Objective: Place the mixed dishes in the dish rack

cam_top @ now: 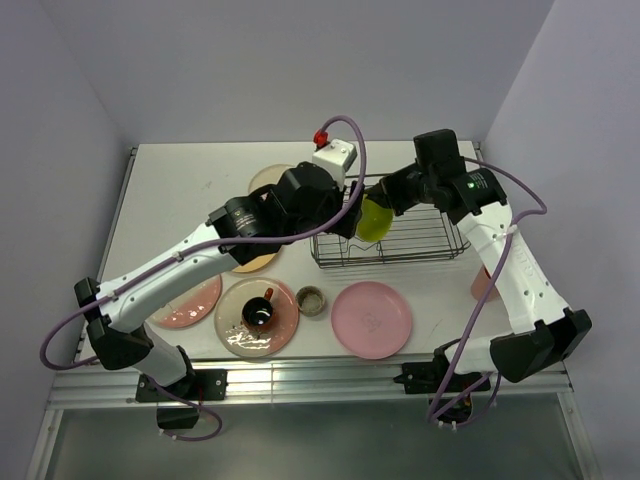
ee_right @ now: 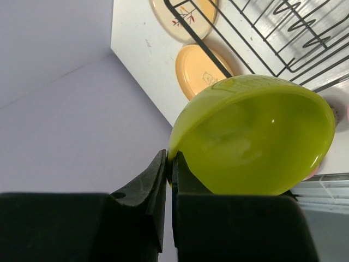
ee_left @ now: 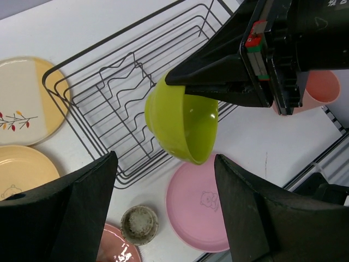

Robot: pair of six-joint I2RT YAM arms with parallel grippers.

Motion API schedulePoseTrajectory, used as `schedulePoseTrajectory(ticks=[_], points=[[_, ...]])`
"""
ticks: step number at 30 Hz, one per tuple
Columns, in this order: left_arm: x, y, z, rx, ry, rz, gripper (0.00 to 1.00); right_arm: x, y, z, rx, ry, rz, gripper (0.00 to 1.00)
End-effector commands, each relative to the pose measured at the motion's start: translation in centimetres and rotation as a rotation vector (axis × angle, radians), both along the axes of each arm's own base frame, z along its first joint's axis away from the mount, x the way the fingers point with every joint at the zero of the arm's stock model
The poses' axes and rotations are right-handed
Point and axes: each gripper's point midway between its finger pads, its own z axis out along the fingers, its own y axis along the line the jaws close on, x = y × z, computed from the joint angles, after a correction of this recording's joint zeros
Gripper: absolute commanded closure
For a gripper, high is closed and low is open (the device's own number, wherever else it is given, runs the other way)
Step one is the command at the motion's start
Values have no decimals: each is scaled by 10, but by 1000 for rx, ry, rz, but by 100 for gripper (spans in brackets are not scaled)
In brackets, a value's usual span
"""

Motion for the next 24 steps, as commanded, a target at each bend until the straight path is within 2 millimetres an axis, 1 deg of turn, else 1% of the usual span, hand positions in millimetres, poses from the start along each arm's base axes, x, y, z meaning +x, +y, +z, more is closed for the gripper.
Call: schedulePoseTrajectory(ticks=[1,3,4,5,9,10,12,13,15,19,24], points=[[0,-10,8,-14,-24,-21,22,3,5,32,28,-77,-6,100],[1,-13,4,-10,-19,-25,22,3,8,32,28,-75,1,100],[1,-14,2,-4,-17,-26,22,3,8,35,28,-84,1,100],[3,-14,-4,13,-17,-19,22,2,8,36,26,-86,0,100],[10,-9,-15,60,-19,23,22,-1,8,42,26,-102,5,100],[12,-10,-16,64,-14,38,23,-3,9,44,22,-105,12,100],[18,-3,-20,90,-16,90,27,-5,8,45,11,-110,6,100],[21,-3,-21,101,-16,107,33,-8,10,44,10,-109,12,100],[26,3,-25,134,-23,153,37,-10,10,41,9,-105,7,100],[32,6,-32,158,-31,191,46,-13,14,39,10,-99,14,100],[33,7,-37,154,-36,197,49,-15,18,42,10,-111,23,100]])
